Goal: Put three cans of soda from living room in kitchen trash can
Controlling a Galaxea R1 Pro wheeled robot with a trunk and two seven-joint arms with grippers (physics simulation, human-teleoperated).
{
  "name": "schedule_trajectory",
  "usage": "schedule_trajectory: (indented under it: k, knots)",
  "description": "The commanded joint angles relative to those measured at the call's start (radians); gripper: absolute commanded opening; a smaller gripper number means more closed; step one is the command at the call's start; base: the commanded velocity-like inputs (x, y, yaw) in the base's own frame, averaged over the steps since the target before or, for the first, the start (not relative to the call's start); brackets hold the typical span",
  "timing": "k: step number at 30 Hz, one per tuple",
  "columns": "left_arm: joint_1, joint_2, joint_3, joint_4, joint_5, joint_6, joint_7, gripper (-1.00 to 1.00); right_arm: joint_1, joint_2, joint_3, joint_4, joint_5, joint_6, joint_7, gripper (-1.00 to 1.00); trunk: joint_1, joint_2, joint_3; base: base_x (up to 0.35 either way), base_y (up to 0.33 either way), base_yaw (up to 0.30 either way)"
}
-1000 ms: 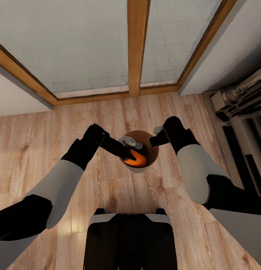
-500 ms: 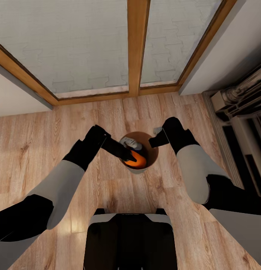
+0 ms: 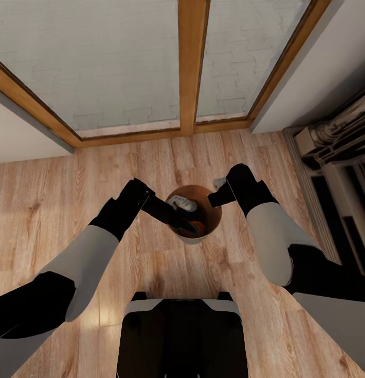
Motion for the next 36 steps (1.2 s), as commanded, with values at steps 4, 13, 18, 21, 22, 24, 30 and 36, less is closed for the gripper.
schedule_trajectory:
  k: [4, 13, 18, 21, 22, 24, 30, 36]
  knots:
    - [0.002, 0.003, -0.001, -0.001, -0.021, -0.009, 0.002, 1.00, -0.001, 0.000, -0.005, -0.023, -0.062, 0.020, 0.012, -1.00, 0.000, 0.000, 0.000, 0.000, 0.000, 0.000]
    - [0.006, 0.015, 0.007, -0.156, -0.010, -0.010, -0.054, 1.00, 0.000, 0.000, -0.005, -0.023, -0.059, 0.020, 0.050, -1.00, 0.000, 0.000, 0.000, 0.000, 0.000, 0.000]
    - [0.011, 0.162, 0.115, -0.315, -0.006, -0.009, -0.280, 1.00, 0.001, 0.000, -0.005, -0.022, -0.057, 0.020, 0.049, -1.00, 0.000, 0.000, 0.000, 0.001, 0.000, 0.000]
    - [0.011, 0.248, 0.368, -0.340, -0.003, -0.024, -0.350, 1.00, 0.002, 0.000, -0.006, -0.023, -0.056, 0.020, 0.047, -1.00, 0.000, 0.000, 0.000, 0.067, 0.000, 0.000]
    - [0.011, 0.265, 0.403, -0.341, -0.003, -0.030, -0.350, 1.00, 0.002, 0.000, -0.006, -0.023, -0.055, 0.020, 0.047, -1.00, 0.000, 0.000, 0.000, 0.089, 0.000, 0.000]
    - [0.011, 0.328, 0.497, -0.340, -0.004, -0.053, -0.350, 1.00, 0.004, 0.000, -0.005, -0.023, -0.054, 0.020, 0.047, -1.00, 0.000, 0.000, 0.000, 0.051, 0.000, 0.000]
    - [0.090, 0.384, 0.565, -0.334, -0.004, -0.102, -0.346, 1.00, 0.006, 0.000, -0.005, -0.024, -0.053, 0.020, 0.052, -1.00, 0.000, 0.000, 0.000, 0.015, 0.000, 0.000]
    - [0.328, 0.377, 0.767, -0.313, -0.003, -0.341, -0.192, 1.00, 0.007, -0.015, -0.013, -0.024, -0.055, 0.020, 0.056, -1.00, 0.000, 0.000, 0.000, 0.001, 0.000, 0.000]
